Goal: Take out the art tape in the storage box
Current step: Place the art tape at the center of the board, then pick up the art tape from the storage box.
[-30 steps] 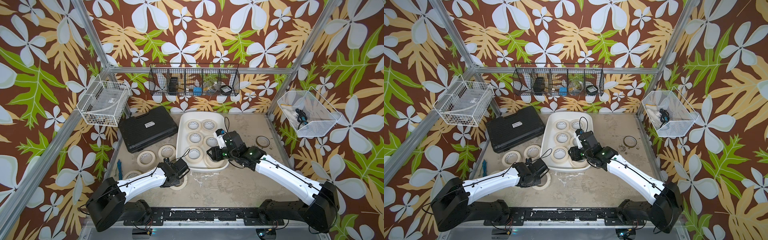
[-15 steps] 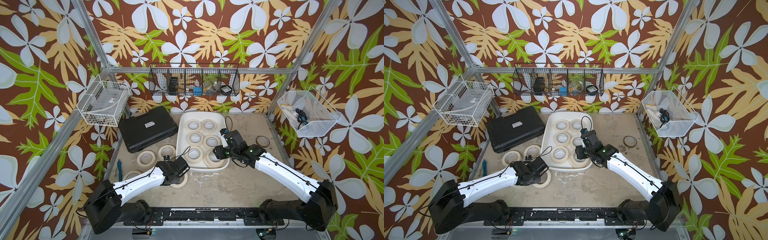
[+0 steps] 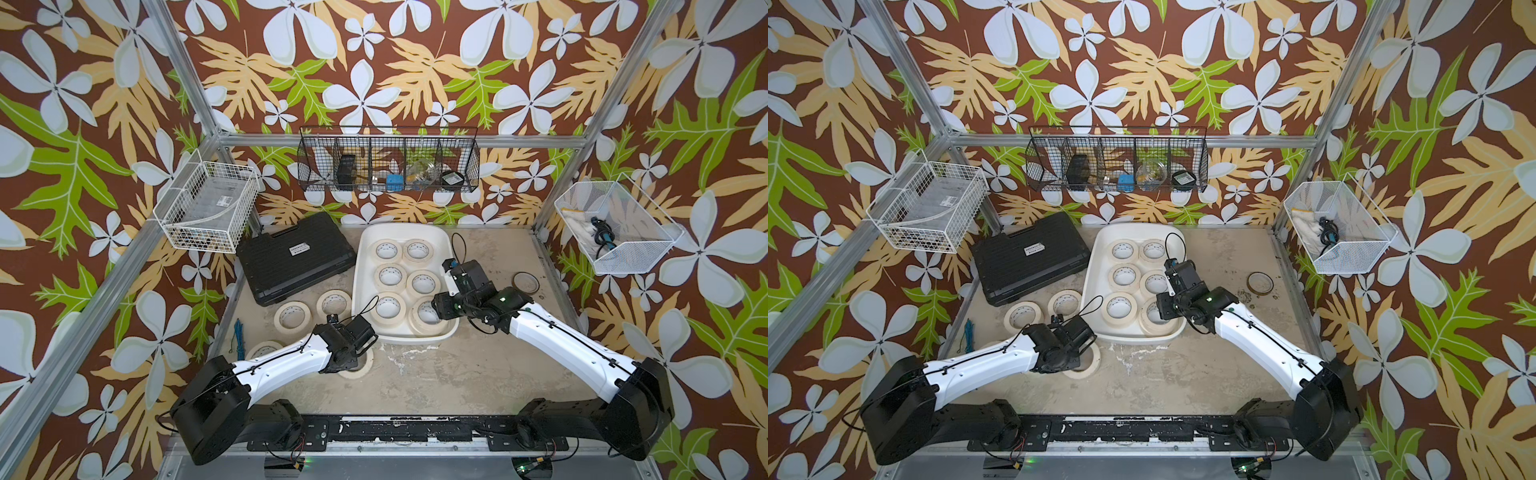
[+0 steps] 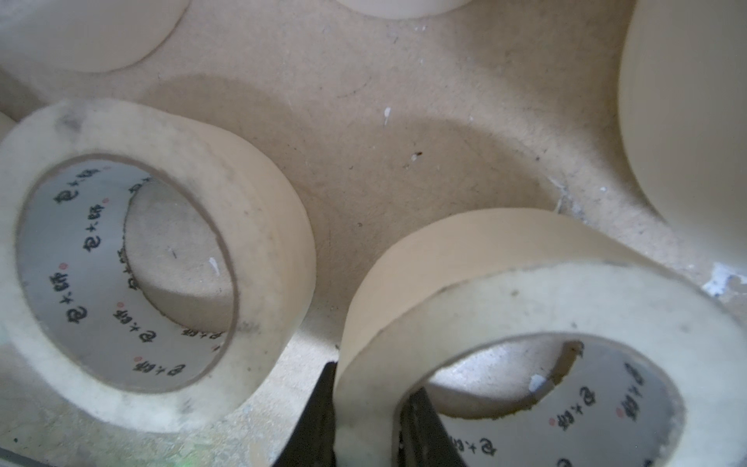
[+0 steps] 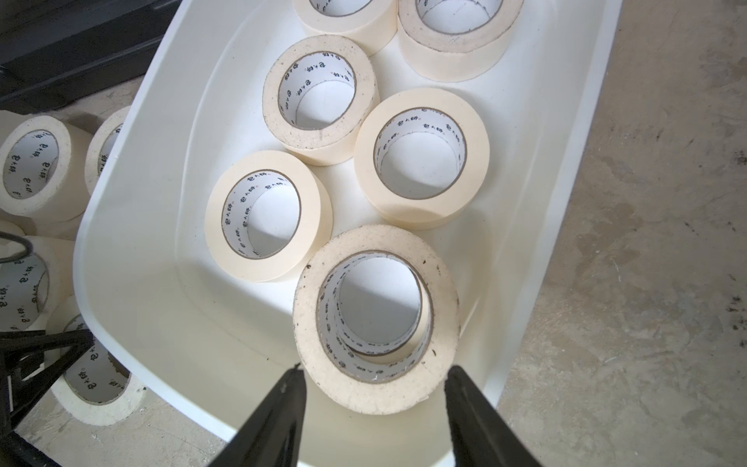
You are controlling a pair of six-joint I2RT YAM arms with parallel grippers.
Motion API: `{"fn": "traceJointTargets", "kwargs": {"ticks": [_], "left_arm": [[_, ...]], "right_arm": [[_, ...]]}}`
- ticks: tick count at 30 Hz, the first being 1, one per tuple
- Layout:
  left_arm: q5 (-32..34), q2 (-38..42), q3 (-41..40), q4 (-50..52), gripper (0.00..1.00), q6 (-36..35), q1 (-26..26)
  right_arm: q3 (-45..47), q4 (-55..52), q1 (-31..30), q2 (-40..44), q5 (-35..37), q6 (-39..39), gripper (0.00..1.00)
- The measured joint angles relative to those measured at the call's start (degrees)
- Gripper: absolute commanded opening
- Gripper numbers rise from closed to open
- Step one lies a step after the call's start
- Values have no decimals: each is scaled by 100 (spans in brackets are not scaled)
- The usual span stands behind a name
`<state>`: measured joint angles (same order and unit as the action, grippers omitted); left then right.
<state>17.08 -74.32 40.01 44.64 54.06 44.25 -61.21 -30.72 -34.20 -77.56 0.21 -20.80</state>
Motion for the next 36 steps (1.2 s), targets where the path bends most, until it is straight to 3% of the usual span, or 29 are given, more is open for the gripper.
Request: {"fn": "traceJointTargets", "kwargs": {"ticks": [7,19,27,36], "left_arm": [[26,57,164,98,37,-37,-17],[28,389,490,431,39,-195,-17],[39,1088,868,503,51,-551,-17],[15,1790,1316,420,58,-955,-17]], "right_arm": [[-190,-190,116,-498,20,243,59],[-588,-424,350,-1196,127,772,59],[-769,-531,481,-1615,63,1147,57],[-1003,-549,494,-1967,22,1362,54]]}}
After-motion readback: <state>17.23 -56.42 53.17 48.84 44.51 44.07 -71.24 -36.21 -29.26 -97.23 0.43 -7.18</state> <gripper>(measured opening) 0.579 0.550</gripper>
